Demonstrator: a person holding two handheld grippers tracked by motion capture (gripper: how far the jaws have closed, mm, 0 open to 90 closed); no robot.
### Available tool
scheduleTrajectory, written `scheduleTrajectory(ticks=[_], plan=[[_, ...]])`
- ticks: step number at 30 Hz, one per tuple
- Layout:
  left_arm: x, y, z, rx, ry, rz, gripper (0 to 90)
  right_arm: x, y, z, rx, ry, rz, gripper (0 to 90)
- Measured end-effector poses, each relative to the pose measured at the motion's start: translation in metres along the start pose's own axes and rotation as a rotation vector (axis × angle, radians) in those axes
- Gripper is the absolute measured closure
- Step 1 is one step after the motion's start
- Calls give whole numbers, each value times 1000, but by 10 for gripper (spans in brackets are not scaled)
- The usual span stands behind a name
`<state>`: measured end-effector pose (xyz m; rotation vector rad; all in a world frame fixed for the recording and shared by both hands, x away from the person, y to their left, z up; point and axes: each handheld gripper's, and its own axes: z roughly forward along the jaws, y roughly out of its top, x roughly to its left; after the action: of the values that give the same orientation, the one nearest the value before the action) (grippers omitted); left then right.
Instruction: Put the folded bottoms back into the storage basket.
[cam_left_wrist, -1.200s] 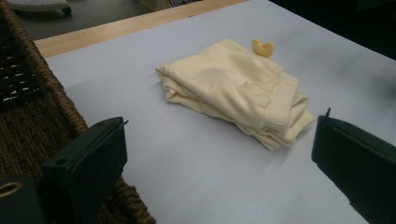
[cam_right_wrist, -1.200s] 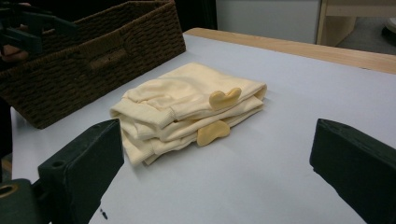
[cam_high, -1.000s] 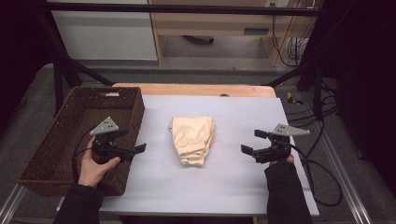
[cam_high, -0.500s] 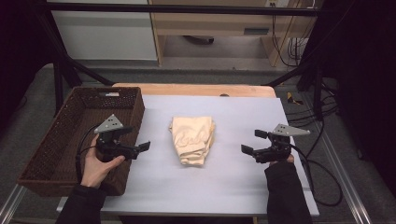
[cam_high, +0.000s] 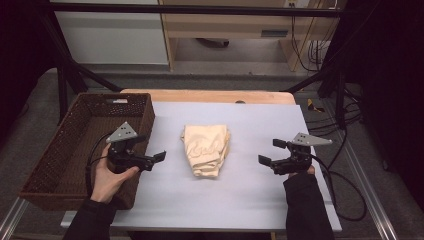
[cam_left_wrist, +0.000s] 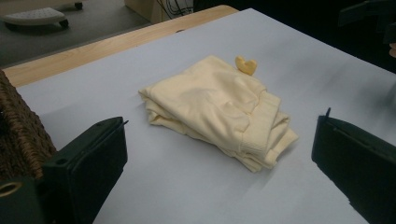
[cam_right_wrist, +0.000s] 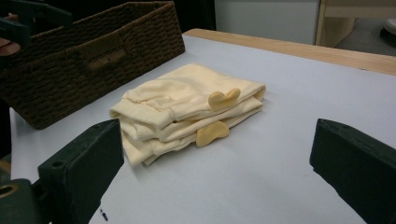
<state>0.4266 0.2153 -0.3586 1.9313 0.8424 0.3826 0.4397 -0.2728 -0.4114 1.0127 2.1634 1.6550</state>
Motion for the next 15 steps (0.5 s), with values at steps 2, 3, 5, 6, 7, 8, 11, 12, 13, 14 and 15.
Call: scheduleTrajectory(ticks=[2,3,5,6,7,8,11,12,13,14,15], plan=[[-3,2,1,-5,-4,0,33,0,0,0,1,-2,1,33],[-4,2,1,-6,-5,0,33,0,0,0,1,-1,0,33],[-6,3,2,-7,-6,0,33,0,0,0,1,-2,0,33],[-8,3,3,-5,-7,-1,33,0,0,0,1,-3,-1,33],[-8,3,3,-5,-7,-1,33,0,0,0,0,-2,-1,33],[-10,3,5,-5,-9,1,33,0,0,0,0,-1,0,33],[-12,3,6,-4,-13,1,34,0,0,0,0,-1,1,33],[-13,4,8,-2,-15,0,33,0,0,-1,-2,-1,1,33],[-13,4,8,-2,-15,0,33,0,0,-1,-2,-1,1,33],[-14,4,10,0,-17,2,33,0,0,-1,-4,-2,2,33],[-14,4,10,0,-17,2,33,-1,0,-1,-4,-2,3,33]])
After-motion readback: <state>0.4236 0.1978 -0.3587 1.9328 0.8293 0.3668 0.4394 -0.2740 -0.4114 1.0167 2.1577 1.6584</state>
